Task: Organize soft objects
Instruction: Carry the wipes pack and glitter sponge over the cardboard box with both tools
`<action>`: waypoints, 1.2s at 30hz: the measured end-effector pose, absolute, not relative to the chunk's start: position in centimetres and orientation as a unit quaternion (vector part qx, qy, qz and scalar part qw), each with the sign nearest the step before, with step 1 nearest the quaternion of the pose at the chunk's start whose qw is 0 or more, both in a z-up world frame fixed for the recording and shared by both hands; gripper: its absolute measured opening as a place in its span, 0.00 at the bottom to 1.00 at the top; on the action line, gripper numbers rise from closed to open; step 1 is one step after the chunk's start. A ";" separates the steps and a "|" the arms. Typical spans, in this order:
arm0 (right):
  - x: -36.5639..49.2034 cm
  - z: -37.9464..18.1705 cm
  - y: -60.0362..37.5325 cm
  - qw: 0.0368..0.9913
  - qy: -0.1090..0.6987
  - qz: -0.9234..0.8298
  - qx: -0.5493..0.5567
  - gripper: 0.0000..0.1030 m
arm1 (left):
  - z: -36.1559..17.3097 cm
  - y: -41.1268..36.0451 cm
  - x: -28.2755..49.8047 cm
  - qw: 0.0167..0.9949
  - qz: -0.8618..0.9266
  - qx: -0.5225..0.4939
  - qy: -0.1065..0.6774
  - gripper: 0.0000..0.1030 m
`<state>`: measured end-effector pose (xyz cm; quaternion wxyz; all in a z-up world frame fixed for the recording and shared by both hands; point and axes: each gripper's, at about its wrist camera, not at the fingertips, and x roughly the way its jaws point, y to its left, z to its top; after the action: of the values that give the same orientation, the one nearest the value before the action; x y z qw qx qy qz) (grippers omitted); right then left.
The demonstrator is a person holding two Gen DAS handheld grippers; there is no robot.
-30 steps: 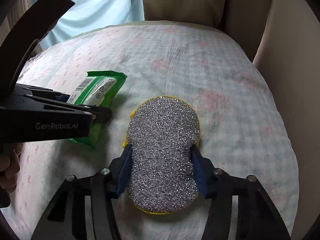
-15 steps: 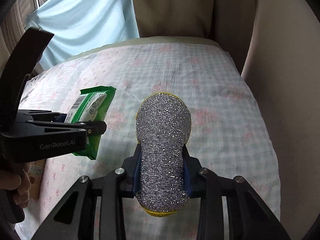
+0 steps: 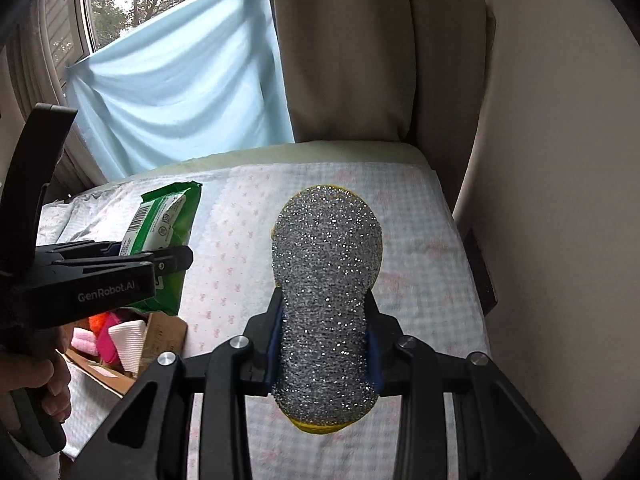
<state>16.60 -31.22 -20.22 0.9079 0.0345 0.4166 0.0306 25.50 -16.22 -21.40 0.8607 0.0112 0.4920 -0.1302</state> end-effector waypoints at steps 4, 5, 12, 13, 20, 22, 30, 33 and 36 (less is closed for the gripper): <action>14.2 -17.1 -27.6 0.909 0.413 0.041 0.036 0.30 | -18.2 -12.2 22.5 0.866 -0.124 -0.005 0.485 0.38; 13.7 -16.4 -26.6 0.910 0.412 0.044 0.036 0.30 | -17.6 -11.0 21.7 0.867 -0.121 -0.007 0.483 0.38; 11.5 -13.2 -18.0 0.906 0.418 0.061 0.027 0.30 | -15.1 -2.0 17.6 0.873 -0.113 0.001 0.475 0.38; 11.5 -13.1 -16.7 0.905 0.421 0.063 0.026 0.30 | -15.1 -0.7 17.3 0.872 -0.112 0.003 0.476 0.38; 12.7 -14.3 -7.2 0.892 0.444 0.071 0.031 0.30 | -16.1 8.4 17.3 0.870 -0.110 0.015 0.481 0.38; 13.7 -15.2 -5.0 0.887 0.455 0.069 0.037 0.30 | -16.9 11.0 17.7 0.867 -0.111 0.010 0.486 0.38; 16.6 -20.1 1.7 0.857 0.508 0.063 0.050 0.31 | -22.8 18.3 20.7 0.842 -0.113 0.001 0.528 0.38; 17.6 -22.4 3.1 0.841 0.534 0.062 0.055 0.31 | -25.2 19.8 21.1 0.830 -0.118 0.006 0.545 0.38; 18.6 -24.7 4.4 0.825 0.558 0.063 0.065 0.31 | -27.6 20.2 21.5 0.816 -0.134 0.017 0.561 0.38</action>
<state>18.60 4.42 -24.70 0.8252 0.0648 0.5576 0.0626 21.49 20.22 -27.58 0.8164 0.0167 0.5614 -0.1342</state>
